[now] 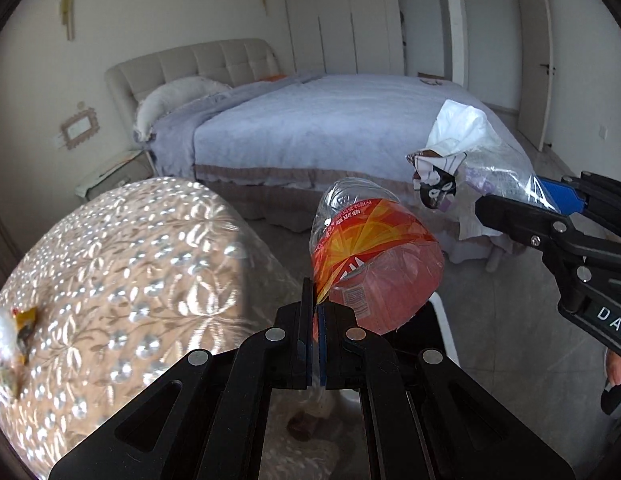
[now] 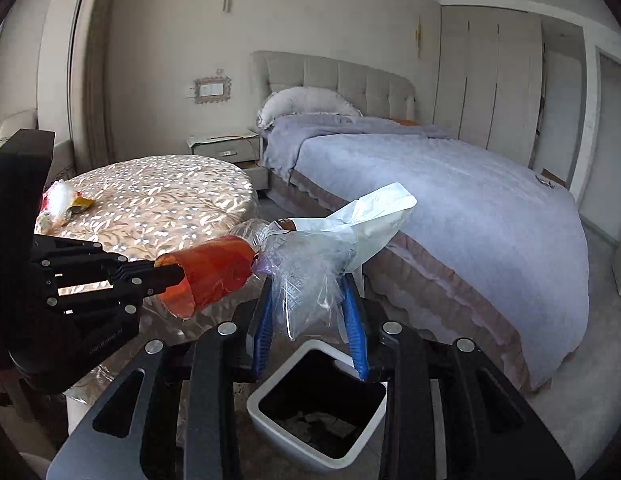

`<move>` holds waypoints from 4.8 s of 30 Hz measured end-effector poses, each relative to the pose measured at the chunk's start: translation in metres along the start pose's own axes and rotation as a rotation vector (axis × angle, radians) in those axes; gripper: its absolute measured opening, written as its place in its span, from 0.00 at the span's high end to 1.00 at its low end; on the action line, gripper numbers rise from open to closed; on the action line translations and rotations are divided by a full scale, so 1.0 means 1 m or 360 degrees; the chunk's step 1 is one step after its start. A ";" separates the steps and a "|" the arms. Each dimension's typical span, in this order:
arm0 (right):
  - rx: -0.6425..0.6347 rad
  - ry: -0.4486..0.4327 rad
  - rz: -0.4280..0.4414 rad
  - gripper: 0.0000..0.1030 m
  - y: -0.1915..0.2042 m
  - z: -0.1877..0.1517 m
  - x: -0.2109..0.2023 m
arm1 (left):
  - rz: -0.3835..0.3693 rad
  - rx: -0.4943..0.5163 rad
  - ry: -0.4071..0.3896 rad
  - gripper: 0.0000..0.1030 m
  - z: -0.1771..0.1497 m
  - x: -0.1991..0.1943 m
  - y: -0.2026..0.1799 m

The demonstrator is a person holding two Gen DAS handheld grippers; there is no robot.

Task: Collect trash
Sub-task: 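Carry the bottle and plastic bag toward the white bin, then open both grippers over the white bin to drop the bottle and bag, then move both open grippers from the bin back to the table, then grasp the tissue-wrapped red item with the left gripper while the right grasps the crumpled clear bag, then carry the tissue item and clear bag over to the white bin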

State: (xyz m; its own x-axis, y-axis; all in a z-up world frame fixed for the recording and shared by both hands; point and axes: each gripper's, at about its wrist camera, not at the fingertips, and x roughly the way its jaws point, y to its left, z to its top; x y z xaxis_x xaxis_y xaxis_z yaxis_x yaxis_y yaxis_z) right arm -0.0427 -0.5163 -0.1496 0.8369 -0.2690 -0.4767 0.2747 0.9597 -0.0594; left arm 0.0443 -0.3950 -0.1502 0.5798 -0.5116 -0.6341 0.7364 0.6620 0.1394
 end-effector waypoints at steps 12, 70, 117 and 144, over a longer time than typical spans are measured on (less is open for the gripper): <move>0.0178 0.0259 -0.0085 0.67 -0.052 -0.036 0.083 | -0.0232 0.0190 0.0318 0.97 -0.013 0.102 -0.050; -0.0313 -0.0003 0.0566 0.04 0.192 0.083 0.099 | 0.0922 -0.0684 0.0199 0.05 -0.110 -0.094 0.305; -0.0567 0.0109 0.1076 0.77 0.321 0.125 0.095 | 0.0728 -0.0714 0.0092 0.52 -0.117 -0.146 0.329; -0.0216 0.0008 0.0460 0.77 0.097 0.052 0.010 | 0.0109 -0.0266 -0.0043 0.52 -0.034 -0.079 0.109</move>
State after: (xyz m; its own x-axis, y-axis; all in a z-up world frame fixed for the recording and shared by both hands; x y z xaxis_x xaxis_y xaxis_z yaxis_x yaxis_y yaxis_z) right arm 0.0165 -0.4300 -0.1146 0.8685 0.0167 -0.4955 -0.0404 0.9985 -0.0372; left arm 0.0673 -0.2639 -0.1103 0.6377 -0.4751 -0.6063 0.6278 0.7767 0.0516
